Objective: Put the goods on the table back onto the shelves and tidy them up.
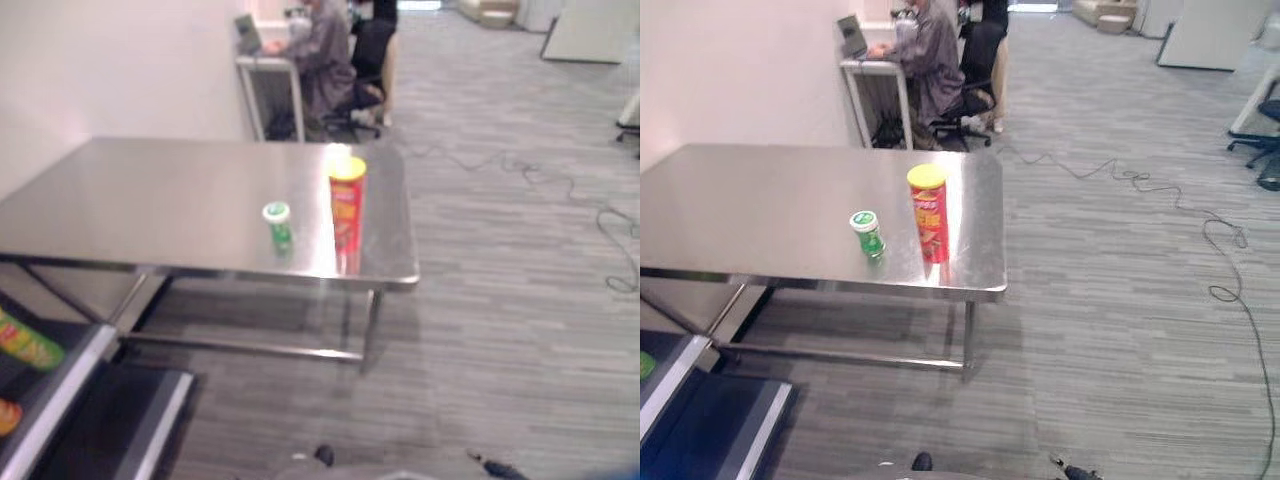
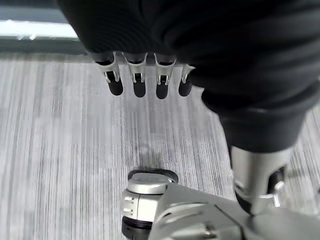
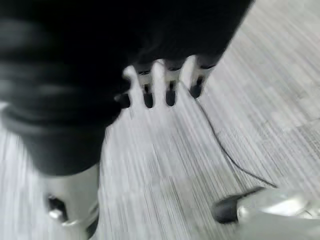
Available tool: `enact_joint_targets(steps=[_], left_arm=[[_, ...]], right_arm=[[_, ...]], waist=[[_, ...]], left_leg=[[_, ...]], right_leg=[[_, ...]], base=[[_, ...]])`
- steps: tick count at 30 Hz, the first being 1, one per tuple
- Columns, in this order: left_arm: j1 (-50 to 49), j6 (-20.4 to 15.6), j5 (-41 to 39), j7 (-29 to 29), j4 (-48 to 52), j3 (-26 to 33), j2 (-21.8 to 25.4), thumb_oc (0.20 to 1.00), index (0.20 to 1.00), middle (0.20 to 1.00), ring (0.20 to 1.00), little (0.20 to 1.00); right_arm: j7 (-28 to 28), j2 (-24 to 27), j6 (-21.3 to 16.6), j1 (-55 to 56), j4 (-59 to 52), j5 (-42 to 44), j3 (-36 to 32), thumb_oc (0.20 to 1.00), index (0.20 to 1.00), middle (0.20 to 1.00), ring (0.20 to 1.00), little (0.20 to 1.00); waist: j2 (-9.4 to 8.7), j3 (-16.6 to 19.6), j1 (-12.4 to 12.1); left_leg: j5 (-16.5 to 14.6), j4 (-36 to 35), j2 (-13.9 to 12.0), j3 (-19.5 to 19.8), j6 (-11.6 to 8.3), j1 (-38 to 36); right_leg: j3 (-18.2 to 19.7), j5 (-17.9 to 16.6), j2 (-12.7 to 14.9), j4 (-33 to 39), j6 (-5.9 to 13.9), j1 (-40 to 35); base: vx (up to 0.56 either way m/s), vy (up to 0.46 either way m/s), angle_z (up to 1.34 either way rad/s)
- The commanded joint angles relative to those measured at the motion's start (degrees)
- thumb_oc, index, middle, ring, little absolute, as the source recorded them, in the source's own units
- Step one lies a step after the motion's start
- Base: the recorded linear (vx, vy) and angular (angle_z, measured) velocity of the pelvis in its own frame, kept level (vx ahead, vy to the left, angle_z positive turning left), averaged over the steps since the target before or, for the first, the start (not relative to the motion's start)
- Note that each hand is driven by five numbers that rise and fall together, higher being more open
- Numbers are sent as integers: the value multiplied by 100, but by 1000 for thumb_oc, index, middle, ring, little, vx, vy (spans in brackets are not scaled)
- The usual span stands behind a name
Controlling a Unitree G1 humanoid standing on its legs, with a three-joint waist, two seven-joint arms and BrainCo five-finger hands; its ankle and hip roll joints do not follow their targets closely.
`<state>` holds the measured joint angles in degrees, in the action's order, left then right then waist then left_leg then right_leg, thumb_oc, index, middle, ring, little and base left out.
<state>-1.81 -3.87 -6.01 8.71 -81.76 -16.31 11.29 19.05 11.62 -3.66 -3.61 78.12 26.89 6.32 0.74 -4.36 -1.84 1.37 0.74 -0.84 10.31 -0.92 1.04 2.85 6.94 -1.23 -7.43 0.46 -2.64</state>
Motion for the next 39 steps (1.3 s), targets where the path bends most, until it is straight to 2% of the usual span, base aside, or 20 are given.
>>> enact_joint_targets(steps=[1, 5, 10, 11, 13, 14, 17, 20, 22, 23, 24, 26, 30, 31, 32, 33, 35, 37, 38, 39], left_arm=[[424, -157, 640, 68, 110, -427, -205, 1000, 1000, 1000, 1000, 1000], [478, -168, 750, 167, 159, -536, -244, 1000, 1000, 1000, 1000, 1000], [511, -196, 700, 231, 64, -507, -276, 1000, 1000, 1000, 1000, 1000], [511, -196, 700, 232, 63, -507, -277, 1000, 1000, 1000, 1000, 1000], [542, -217, 799, 254, 127, -608, -303, 1000, 1000, 1000, 1000, 1000], [574, -232, 911, 312, 188, -715, -329, 1000, 1000, 1000, 1000, 1000], [631, -259, 1107, 362, 282, -905, -378, 1000, 1000, 1000, 1000, 1000], [686, -257, 1394, 340, 313, -1153, -413, 1000, 1000, 1000, 1000, 1000], [673, -245, 1508, 280, 265, -1226, -413, 1000, 1000, 1000, 1000, 1000], [671, -246, 1508, 280, 264, -1229, -412, 1000, 1000, 1000, 1000, 1000], [629, -248, 1286, 227, 185, -1002, -353, 1000, 1000, 1000, 1000, 1000], [614, -244, 935, 218, 104, -775, -322, 1000, 1000, 1000, 1000, 1000], [503, -241, 471, 227, 44, -505, -326, 1000, 1000, 1000, 1000, 1000], [440, -230, 460, 251, 22, -490, -338, 1000, 1000, 1000, 1000, 1000], [371, -201, 439, 295, 22, -455, -327, 1000, 1000, 1000, 1000, 1000], [351, -181, 421, 295, 37, -438, -296, 1000, 1000, 1000, 1000, 1000], [316, -166, 353, 302, 28, -442, -273, 1000, 1000, 1000, 1000, 1000], [310, -184, 361, 277, 70, -418, -247, 1000, 1000, 1000, 1000, 1000], [310, -184, 361, 277, 71, -419, -247, 1000, 1000, 1000, 1000, 1000], [318, -172, 438, 344, 201, -603, -207, 1000, 1000, 1000, 1000, 1000]], right_arm=[[105, 184, -148, -348, -76, -368, 64, 1000, 1000, 1000, 1000, 1000], [98, 180, -71, -434, 141, -494, 128, 1000, 1000, 1000, 1000, 1000], [11, 146, -60, -486, 223, -525, 160, 1000, 1000, 1000, 1000, 1000], [11, 147, -59, -486, 222, -525, 160, 1000, 1000, 1000, 1000, 1000], [47, 201, -74, -538, 138, -600, 184, 1000, 1000, 1000, 1000, 1000], [113, 282, -68, -586, 77, -702, 195, 1000, 1000, 1000, 1000, 1000], [161, 403, -46, -673, 36, -852, 171, 1000, 1000, 1000, 1000, 1000], [212, 455, -27, -763, 35, -902, 121, 1000, 1000, 1000, 1000, 1000], [248, 391, -12, -723, 106, -850, 12, 1000, 1000, 1000, 1000, 1000], [249, 389, -13, -719, 105, -850, 11, 1000, 1000, 1000, 1000, 1000], [226, 284, -20, -673, 140, -718, -78, 1000, 1000, 1000, 1000, 1000], [235, 182, -28, -671, 151, -634, -123, 1000, 1000, 1000, 1000, 1000], [447, 20, -40, -599, 254, -388, -326, 1000, 1000, 1000, 1000, 1000], [537, 6, -29, -578, 247, -407, -348, 1000, 1000, 1000, 1000, 1000], [806, 32, -17, -507, 312, -380, -507, 1000, 1000, 1000, 1000, 1000], [930, 76, -69, -492, 313, -199, -647, 1000, 1000, 1000, 1000, 1000], [1205, 179, -226, -374, 140, -132, -723, 1000, 1000, 1000, 1000, 1000], [1526, 411, -321, -240, -353, -349, -719, 1000, 1000, 1000, 1000, 1000], [1533, 409, -314, -234, -365, -354, -721, 1000, 1000, 1000, 1000, 1000], [1777, 604, -324, 30, -993, -813, -370, 1000, 1000, 1000, 1000, 1000]], waist=[[-208, -284, -92], [-187, -293, -124], [-75, -244, -143], [-73, -246, -144], [-3, -260, -103], [87, -269, -78], [286, -239, -40], [436, -185, 22], [433, -91, 41], [424, -88, 38], [370, -81, 14], [349, -143, -8], [247, -278, -91], [191, -333, -96], [127, -378, -144], [115, -385, -117], [124, -386, 42], [29, -377, 122], [30, -369, 115], [-55, -357, 163]], left_leg=[[-382, 539, 561, -32, 207, 180], [-317, 621, 499, 30, 113, 376], [166, -88, -11, 232, -3, 431], [174, -106, -15, 231, -5, 420], [263, -271, -287, 187, -65, 454], [329, -384, -508, 276, -110, 462], [437, -565, -729, 517, -214, 466], [353, -553, -641, 467, -285, 370], [202, -572, -393, 458, -264, 254], [202, -571, -381, 453, -258, 253], [31, -574, -105, 377, -120, 93], [-72, -574, 47, 342, -5, -48], [-279, -574, 271, 189, 195, -399], [-331, -574, 314, 129, 230, -508], [-385, -574, 321, -71, 267, -602], [-350, -574, 296, -121, 293, -590], [-325, -574, 289, 21, 316, -640], [-282, -574, 383, 22, 346, -616], [-270, -574, 381, 16, 343, -602], [-274, -490, 360, -20, 334, -586]], right_leg=[[151, -675, 180, 670, 164, 185], [103, -670, 281, 805, 193, 131], [196, -555, 447, 865, 216, 95], [197, -553, 445, 862, 214, 94], [268, -493, 590, 821, 249, 142], [389, -435, 718, 757, 304, 187], [585, -371, 896, 627, 460, 285], [615, -446, 1087, 658, 620, 324], [633, -633, 1396, 687, 767, 362], [636, -635, 1409, 697, 773, 358], [709, -867, 1639, 554, 835, 490], [659, -982, 1775, 370, 836, 593], [238, -1196, 2035, 21, 804, 694], [157, -1485, 2145, -72, 821, 735], [-337, -1677, 2301, -104, 811, 745], [-458, -1550, 2116, -173, 772, 754], [2, -915, 1157, -299, 694, 838], [329, -773, 457, -120, 709, 825], [335, -797, 455, -103, 709, 834], [339, -598, 301, -79, 571, 798]], base=[[-38, -10, 3], [-23, 20, -2], [22, 127, 6], [9, 157, 7], [8, 295, 19], [21, 472, 27], [18, 406, 7], [-13, 393, -10], [21, 421, -19], [17, 499, -15], [-9, 449, -13], [-35, 467, -23], [-14, 280, -38], [7, 221, -43], [-19, 157, -47], [-11, 133, -51], [21, 64, -43], [17, 17, -9], [30, -20, 12], [-17, -30, 37]])
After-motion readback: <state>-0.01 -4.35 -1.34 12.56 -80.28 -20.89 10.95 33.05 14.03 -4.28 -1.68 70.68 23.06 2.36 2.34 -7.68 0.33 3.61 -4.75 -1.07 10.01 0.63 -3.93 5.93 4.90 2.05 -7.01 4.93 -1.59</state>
